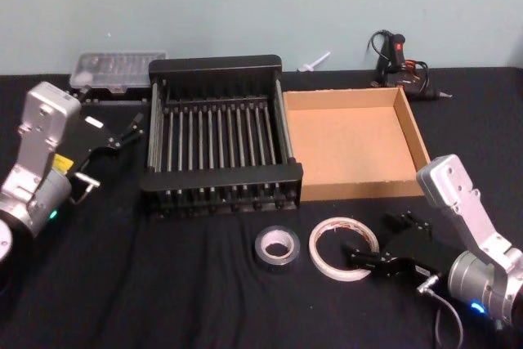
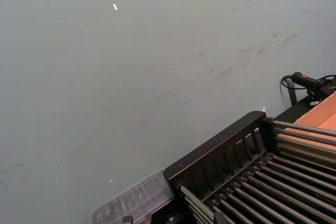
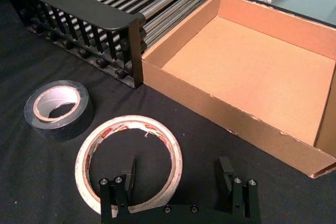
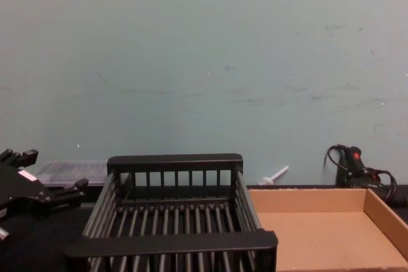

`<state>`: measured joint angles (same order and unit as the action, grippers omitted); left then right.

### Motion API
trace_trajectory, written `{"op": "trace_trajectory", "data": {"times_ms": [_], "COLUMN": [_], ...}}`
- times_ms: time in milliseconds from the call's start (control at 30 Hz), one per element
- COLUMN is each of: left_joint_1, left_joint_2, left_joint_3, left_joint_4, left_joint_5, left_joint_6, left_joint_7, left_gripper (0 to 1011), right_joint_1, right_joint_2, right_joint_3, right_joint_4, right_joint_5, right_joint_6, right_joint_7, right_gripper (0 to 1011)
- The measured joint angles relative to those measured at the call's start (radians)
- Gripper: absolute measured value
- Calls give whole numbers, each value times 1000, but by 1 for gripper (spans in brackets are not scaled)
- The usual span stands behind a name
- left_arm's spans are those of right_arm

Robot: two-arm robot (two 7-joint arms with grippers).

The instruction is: Pick up the white tape and place it into the black box , Pick up the silver tape and place it into the brown box.

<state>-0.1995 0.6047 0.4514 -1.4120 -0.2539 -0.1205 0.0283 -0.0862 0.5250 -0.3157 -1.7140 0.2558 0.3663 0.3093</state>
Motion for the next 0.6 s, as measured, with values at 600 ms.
{"op": "trace_trajectory", "data": {"times_ms": [600], "left_joint_1": [0], "left_joint_2": [0], "left_joint_3": [0], "left_joint_4": [0], "left_joint_5": [0], "left_joint_6": [0], "left_joint_7": [0], "left_gripper": [1001], "right_joint_1": [4], "right_joint_2": [-24], "right_joint_3": [5], "right_joint_4": [12], "right_joint_5": [-32], "right_joint_6": [0], "right_joint_7": [20], "right_gripper": [1002]}}
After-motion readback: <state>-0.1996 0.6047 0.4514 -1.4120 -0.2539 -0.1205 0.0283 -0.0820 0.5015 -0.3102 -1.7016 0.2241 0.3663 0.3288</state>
